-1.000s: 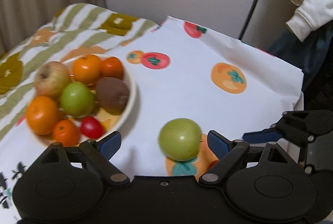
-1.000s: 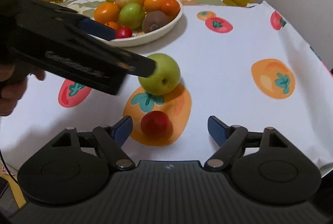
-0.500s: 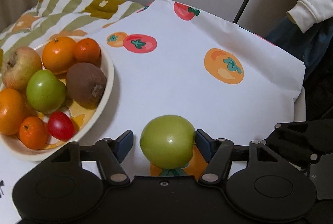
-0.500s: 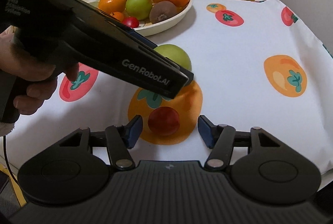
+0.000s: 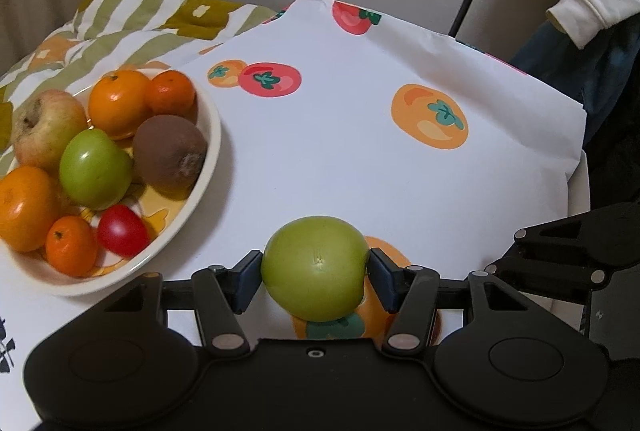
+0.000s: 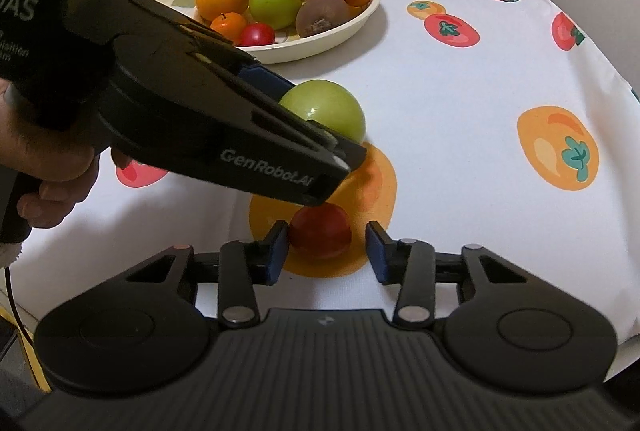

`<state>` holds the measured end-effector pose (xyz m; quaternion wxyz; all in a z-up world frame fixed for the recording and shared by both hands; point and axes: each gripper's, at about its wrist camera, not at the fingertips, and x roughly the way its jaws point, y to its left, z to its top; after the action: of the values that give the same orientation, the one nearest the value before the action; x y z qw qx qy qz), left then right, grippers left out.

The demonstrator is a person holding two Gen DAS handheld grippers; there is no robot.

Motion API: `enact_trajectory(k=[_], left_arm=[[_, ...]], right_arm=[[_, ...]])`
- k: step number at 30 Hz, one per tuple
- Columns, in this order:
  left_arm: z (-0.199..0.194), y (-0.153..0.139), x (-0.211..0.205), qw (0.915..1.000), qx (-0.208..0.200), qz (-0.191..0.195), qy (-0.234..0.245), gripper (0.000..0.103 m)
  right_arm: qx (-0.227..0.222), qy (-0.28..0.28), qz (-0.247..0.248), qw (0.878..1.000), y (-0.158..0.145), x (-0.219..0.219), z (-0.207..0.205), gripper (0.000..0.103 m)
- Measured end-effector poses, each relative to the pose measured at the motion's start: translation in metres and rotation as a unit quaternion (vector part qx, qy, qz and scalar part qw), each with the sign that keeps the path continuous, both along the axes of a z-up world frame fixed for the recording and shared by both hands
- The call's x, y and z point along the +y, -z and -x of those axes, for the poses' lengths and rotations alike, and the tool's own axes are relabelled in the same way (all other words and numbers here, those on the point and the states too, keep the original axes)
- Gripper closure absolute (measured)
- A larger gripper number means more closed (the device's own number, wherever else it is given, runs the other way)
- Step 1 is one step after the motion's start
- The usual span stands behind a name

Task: Organize fruits
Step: 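Grasp the red cherry tomato with the right tool while the left tool lifts the apple, then carry the green apple and tomato to the duck bowl with both tools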

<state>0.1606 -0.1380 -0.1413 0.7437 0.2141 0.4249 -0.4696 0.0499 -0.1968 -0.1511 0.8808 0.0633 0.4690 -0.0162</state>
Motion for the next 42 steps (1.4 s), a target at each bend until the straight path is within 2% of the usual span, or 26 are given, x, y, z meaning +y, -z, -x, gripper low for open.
enact_trajectory(k=[9,15,24,34,42], left_arm=[[-0.004,-0.002,0.020,0.9991,0.002,-0.002,-0.042,0.042],[-0.003,-0.004,0.029,0.9978,-0.003,-0.004,-0.066,0.042],[-0.004,-0.023,0.050,0.9924,-0.017,0.004,-0.122,0.042],[-0.003,-0.058,0.064,0.9794,-0.042,0.027,-0.196,0.042],[-0.018,-0.083,0.063,0.9640,-0.058,0.039,-0.257,0.042]], right_arm=[[0.000,-0.010,0.001,1.000,0.000,0.001,-0.002,0.054],[-0.001,-0.020,0.009,1.000,-0.003,0.003,-0.002,0.054],[-0.018,-0.041,0.018,0.999,-0.020,0.001,-0.004,0.054],[-0.056,-0.074,0.027,0.995,-0.056,-0.014,-0.018,0.054],[-0.090,-0.109,0.033,0.989,-0.087,-0.035,-0.056,0.054]])
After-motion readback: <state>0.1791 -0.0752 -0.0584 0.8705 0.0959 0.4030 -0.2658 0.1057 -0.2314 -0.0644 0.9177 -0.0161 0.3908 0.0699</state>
